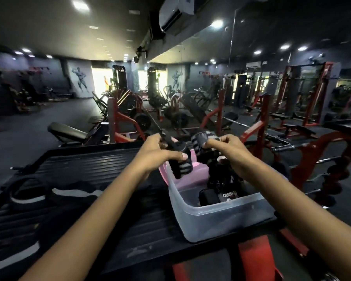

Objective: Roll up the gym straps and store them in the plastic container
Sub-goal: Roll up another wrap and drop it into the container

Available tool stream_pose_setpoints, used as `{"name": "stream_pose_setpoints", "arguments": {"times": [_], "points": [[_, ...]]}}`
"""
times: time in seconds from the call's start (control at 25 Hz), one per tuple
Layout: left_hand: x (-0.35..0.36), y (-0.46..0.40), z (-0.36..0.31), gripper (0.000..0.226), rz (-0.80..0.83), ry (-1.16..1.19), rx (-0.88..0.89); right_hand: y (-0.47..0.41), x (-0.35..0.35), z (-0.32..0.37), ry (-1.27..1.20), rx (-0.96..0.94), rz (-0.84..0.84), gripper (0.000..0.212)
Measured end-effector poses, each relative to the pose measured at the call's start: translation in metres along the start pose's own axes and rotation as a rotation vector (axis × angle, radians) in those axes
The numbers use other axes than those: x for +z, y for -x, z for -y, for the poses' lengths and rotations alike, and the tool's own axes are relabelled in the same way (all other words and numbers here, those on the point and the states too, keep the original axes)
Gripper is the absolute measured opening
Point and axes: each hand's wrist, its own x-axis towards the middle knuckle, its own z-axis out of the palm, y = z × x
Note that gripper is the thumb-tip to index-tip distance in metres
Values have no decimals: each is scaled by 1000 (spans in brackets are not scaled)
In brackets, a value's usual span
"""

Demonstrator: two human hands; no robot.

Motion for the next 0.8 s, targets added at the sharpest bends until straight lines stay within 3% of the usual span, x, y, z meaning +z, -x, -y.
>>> {"name": "stream_pose_setpoints", "arguments": {"times": [0.08, 0.2, 0.36, 0.56, 0.8], "points": [[8, -9, 8, 38, 26, -240, -10, -5, -2, -12, 30, 31, 77, 42], [18, -13, 8, 43, 66, -476, -13, -11, -3, -19, 399, -50, 104, 56], [24, -21, 4, 48, 221, -648, 3, -22, -5, -19, 661, -143, 273, 50], [38, -32, 10, 41, 336, -971, 30, -31, 1, -28, 925, -235, 324, 47], [48, -42, 33, 29, 279, -984, 50, -42, -5, -40, 1001, -213, 401, 32]]}}
